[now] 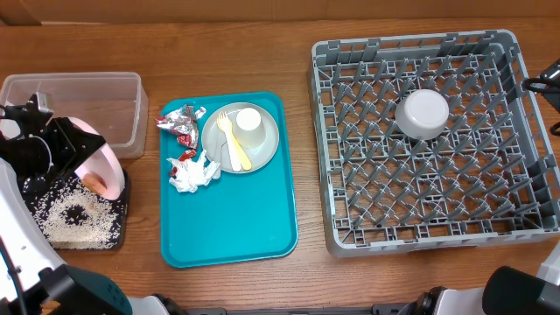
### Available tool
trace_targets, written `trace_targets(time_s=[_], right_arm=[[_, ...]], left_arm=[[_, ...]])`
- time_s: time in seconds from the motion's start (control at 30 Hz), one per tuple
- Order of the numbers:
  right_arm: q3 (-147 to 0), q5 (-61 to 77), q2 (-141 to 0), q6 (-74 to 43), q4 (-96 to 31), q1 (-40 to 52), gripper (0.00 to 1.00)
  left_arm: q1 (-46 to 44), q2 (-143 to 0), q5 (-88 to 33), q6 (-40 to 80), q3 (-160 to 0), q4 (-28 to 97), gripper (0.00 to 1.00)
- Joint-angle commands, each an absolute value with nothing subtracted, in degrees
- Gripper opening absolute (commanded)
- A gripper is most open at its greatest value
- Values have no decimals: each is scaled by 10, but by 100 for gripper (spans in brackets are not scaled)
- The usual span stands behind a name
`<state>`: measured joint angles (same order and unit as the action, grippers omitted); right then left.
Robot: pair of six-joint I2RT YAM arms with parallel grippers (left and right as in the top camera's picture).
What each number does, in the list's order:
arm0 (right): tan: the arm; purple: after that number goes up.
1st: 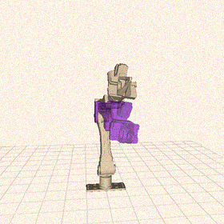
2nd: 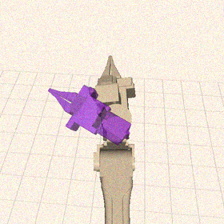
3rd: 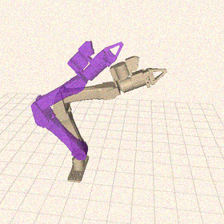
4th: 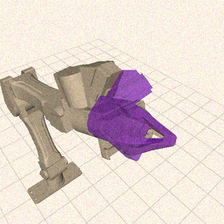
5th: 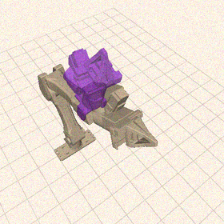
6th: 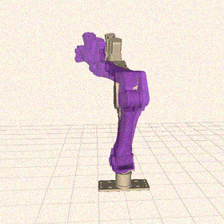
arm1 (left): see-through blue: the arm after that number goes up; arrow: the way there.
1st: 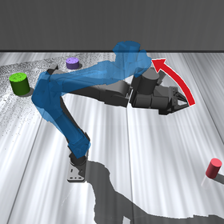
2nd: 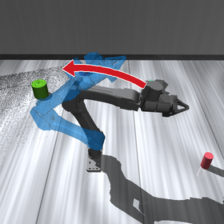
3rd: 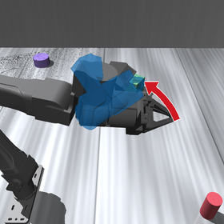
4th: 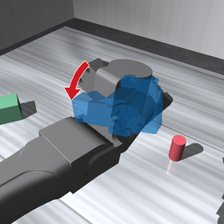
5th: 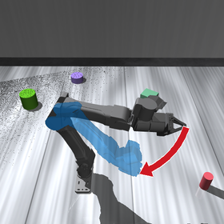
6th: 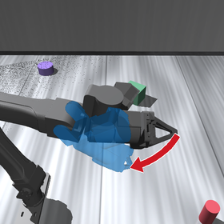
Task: Sort waste into correct bins and load items into the dishwasher rack
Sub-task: 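Tilt the plate with the left gripper, dumping the food piece onto the black tray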
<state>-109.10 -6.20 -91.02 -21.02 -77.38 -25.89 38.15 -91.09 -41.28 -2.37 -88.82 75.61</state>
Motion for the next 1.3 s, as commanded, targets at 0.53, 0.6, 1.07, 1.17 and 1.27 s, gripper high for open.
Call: trace_targets(time_s=[0.53, 0.6, 1.07, 1.17, 1.27], right_arm=[[-1087, -63, -906, -215, -772, -261, 100], [-1087, -63, -906, -215, -772, -261, 100], [-1087, -63, -906, -215, -772, -261, 100], [-1087, -63, -906, -215, -772, -261, 100], [-1087, -63, -906, -215, -772, -261, 100]], left_arm=[[476, -930, -466, -69, -900, 792, 4], [490, -930, -477, -77, -900, 795, 4], [512, -936, -540, -123, -900, 801, 4], [517, -942, -534, -123, -900, 803, 4], [530, -951, -535, -123, -900, 806, 4]])
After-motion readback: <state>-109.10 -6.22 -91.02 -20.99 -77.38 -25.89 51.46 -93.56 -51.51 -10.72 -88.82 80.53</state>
